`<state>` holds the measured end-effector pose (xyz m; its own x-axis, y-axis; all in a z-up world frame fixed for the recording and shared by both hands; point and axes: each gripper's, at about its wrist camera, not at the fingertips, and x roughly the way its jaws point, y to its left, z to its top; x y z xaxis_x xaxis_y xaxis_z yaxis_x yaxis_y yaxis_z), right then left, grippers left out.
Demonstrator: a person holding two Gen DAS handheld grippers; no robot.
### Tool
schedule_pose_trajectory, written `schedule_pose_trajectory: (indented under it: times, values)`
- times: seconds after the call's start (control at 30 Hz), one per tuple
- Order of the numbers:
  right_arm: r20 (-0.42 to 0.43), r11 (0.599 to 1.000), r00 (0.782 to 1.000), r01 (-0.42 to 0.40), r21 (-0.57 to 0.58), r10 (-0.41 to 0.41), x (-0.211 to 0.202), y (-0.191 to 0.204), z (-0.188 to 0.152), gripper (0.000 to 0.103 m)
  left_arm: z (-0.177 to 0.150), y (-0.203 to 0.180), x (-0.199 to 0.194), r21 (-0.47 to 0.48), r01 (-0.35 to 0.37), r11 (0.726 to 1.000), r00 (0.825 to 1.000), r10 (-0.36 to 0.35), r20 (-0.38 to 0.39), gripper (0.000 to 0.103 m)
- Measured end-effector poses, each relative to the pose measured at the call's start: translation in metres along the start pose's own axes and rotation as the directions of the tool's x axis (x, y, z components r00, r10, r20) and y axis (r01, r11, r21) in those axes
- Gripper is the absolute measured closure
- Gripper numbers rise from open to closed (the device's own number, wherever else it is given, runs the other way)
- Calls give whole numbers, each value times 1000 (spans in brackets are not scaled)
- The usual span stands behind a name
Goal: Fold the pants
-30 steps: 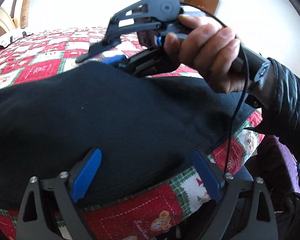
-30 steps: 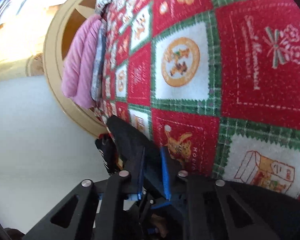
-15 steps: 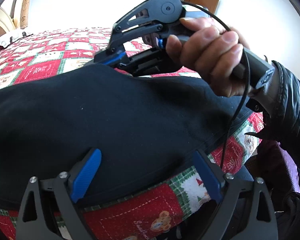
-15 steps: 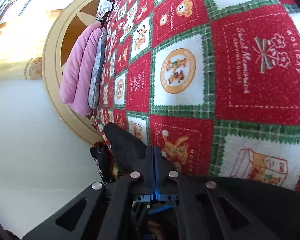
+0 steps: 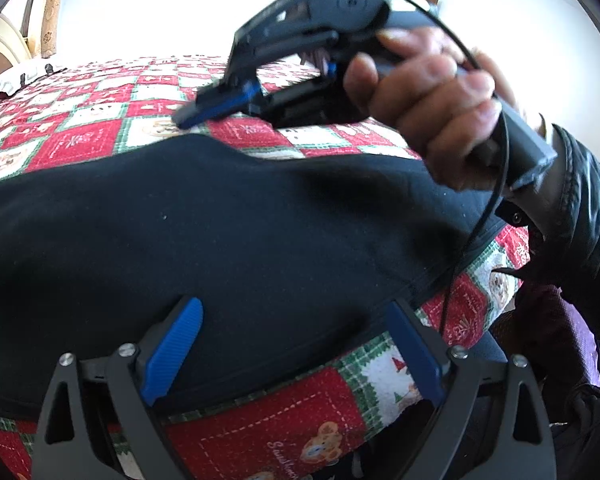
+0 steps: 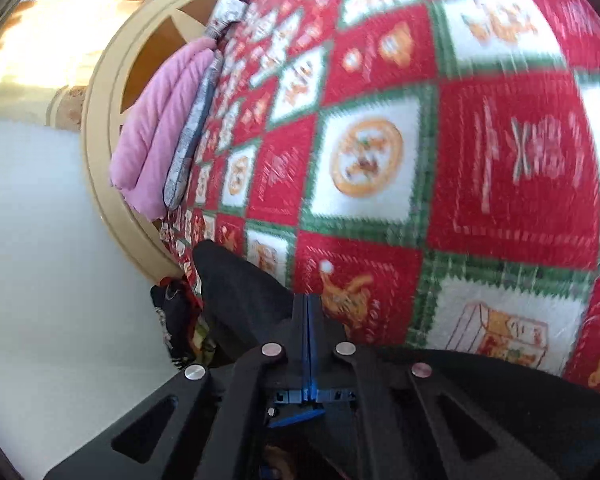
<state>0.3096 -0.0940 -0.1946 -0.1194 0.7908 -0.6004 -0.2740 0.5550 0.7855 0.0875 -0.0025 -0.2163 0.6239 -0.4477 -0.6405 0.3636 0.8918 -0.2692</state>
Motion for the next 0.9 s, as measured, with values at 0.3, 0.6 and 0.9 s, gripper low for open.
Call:
schedule_pose_trajectory:
  times: [0.3, 0.6, 0.9]
  values:
    - [130, 1000, 991, 27, -6, -26, -33, 8, 16, 96, 1, 0, -1, 0, 1, 1000, 1000, -1, 1, 7]
    - [-1, 999, 999, 34, 10, -34, -10, 5, 11, 55, 1, 1, -1, -2, 4, 1000, 1000, -4, 1, 7]
    - [-76, 998, 997, 20, 56, -16, 2, -8, 6, 76, 1, 1, -1, -3, 3, 1000, 1000, -3, 1, 7]
